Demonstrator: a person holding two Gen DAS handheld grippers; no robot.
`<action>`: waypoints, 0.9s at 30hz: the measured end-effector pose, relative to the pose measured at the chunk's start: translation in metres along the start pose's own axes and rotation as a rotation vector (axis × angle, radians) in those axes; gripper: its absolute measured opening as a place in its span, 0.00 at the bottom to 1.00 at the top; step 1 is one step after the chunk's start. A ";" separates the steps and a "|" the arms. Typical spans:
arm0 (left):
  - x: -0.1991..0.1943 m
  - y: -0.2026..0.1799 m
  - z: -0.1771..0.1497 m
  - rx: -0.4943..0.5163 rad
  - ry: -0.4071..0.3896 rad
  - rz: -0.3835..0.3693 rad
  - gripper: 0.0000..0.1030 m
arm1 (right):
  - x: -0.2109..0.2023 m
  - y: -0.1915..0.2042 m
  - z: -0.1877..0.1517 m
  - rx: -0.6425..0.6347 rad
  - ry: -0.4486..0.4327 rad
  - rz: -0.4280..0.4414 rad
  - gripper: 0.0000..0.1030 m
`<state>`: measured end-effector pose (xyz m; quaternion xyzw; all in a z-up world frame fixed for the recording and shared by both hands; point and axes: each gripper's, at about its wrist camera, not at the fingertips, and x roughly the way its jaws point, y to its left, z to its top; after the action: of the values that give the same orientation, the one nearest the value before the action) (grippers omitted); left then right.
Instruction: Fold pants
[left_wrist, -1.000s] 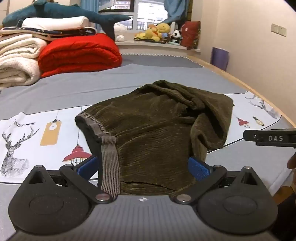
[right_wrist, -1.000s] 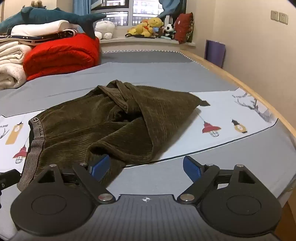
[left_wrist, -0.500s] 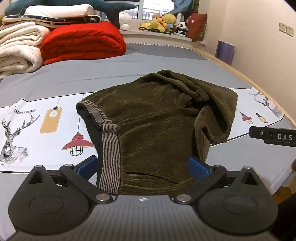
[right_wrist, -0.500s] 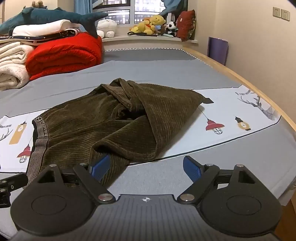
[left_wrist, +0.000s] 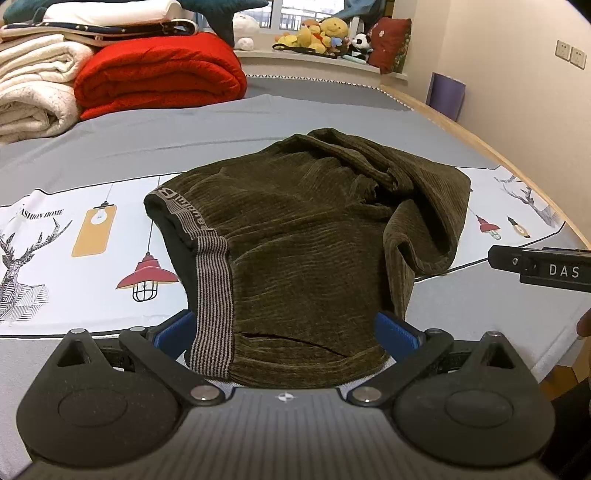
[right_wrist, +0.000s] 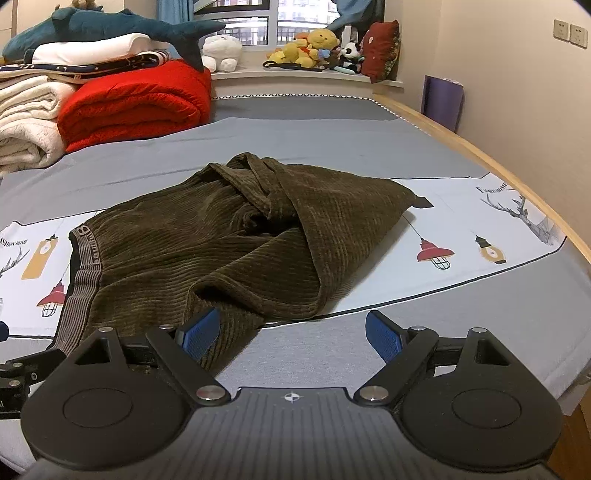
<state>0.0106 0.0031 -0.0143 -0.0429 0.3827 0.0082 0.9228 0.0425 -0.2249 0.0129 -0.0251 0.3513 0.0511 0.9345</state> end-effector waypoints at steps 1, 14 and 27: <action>0.000 0.000 0.000 0.000 0.001 -0.001 1.00 | 0.000 0.000 0.000 0.000 0.000 0.000 0.85; -0.001 0.001 0.000 -0.002 0.003 -0.003 1.00 | -0.001 0.000 0.001 -0.001 0.000 -0.003 0.85; 0.000 0.000 0.000 0.004 0.007 -0.002 1.00 | -0.001 0.001 0.000 -0.006 0.001 -0.001 0.85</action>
<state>0.0103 0.0028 -0.0146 -0.0416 0.3860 0.0063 0.9215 0.0415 -0.2241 0.0136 -0.0282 0.3516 0.0518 0.9343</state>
